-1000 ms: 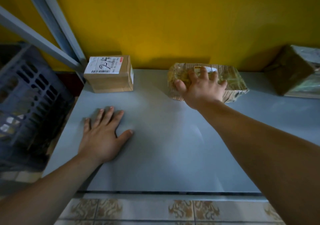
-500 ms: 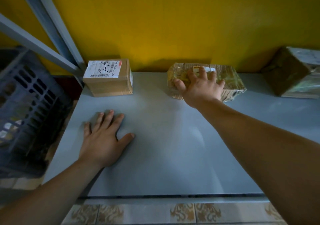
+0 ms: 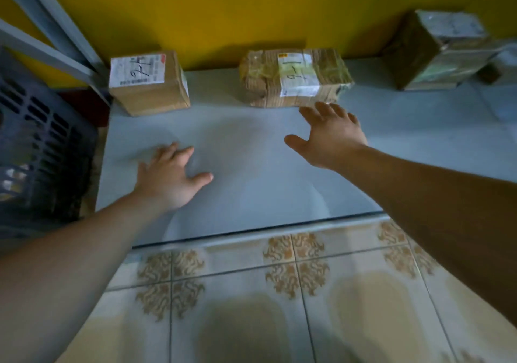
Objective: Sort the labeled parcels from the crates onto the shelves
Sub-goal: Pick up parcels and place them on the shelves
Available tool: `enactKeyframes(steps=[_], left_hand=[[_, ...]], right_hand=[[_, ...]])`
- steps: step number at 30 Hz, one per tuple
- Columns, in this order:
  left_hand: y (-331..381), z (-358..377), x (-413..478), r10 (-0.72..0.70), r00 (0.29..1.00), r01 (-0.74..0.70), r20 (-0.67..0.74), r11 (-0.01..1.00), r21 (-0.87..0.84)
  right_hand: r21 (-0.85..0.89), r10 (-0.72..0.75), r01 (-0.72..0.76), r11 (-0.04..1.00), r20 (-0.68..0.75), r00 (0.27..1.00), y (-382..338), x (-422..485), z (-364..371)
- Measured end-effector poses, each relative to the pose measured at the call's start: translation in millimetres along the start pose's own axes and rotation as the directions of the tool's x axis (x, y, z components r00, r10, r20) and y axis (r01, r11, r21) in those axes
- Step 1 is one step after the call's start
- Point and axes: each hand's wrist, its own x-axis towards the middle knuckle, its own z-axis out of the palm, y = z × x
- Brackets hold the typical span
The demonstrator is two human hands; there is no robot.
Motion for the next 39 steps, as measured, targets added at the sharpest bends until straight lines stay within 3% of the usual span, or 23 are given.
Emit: enactKeyframes(steps=[9,17,24,29,39], left_hand=[[71,-56,-112,0.292,0.946,-0.277,0.142,0.954,-0.117],[94,-171,-274,0.383,0.899,-0.386,0.213,0.922,-0.030],[96,-299,-414,0.281,0.955,-0.274,0.091,0.958,-0.082],[67,-379,-529,0.217,0.972,-0.213,0.090,0.976,-0.056],[-97,-490,-770,0.005,0.999,-0.012,-0.044,0.985,-0.172]], right_hand=[[0.040,0.057,-0.061,0.997,0.092,0.994,-4,-137,-69],[0.029,0.037,-0.043,0.999,0.170,0.985,-29,-263,-193],[0.046,-0.104,0.099,0.994,0.113,0.988,-65,-363,-327],[0.062,-0.184,0.179,0.982,0.088,0.979,-117,-441,-415],[0.061,-0.312,0.312,0.948,-0.003,0.950,-293,-588,-566]])
